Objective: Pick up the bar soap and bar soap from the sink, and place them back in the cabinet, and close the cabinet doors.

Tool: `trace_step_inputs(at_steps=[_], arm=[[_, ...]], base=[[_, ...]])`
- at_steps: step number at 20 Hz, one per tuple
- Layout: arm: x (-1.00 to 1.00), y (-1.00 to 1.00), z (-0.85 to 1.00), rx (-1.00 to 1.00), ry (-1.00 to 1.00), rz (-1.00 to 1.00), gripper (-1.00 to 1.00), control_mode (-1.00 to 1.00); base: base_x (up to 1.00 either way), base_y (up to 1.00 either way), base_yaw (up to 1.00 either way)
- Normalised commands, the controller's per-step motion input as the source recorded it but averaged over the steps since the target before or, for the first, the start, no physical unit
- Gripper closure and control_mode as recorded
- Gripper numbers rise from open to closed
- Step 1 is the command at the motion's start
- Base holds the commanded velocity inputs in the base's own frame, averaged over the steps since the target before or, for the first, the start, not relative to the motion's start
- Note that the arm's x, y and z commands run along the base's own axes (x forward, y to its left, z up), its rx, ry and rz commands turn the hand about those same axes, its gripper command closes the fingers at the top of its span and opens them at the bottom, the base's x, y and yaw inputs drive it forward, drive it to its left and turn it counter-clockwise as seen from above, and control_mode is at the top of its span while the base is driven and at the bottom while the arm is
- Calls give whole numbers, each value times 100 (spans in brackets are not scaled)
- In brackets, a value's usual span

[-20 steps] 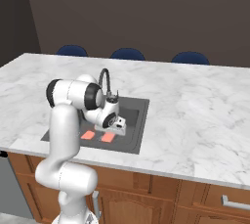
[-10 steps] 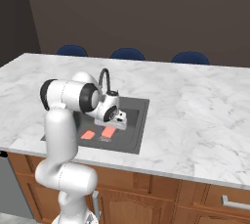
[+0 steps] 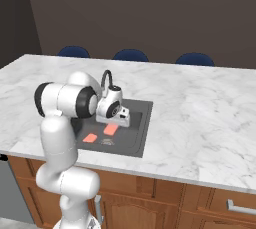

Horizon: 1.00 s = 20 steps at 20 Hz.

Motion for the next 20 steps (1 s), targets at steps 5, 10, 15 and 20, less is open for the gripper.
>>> trace_step_inputs(at_steps=[5,10,15,20], arm=[[-11,0,52,0,0,0,100,-100],[-18,0,54,0,0,0,100,-100],[-26,0,53,0,0,0,100,-100],[-33,0,52,0,0,0,100,-100]], base=[[0,0,0],[0,0,0],[0,0,0],[0,0,0]])
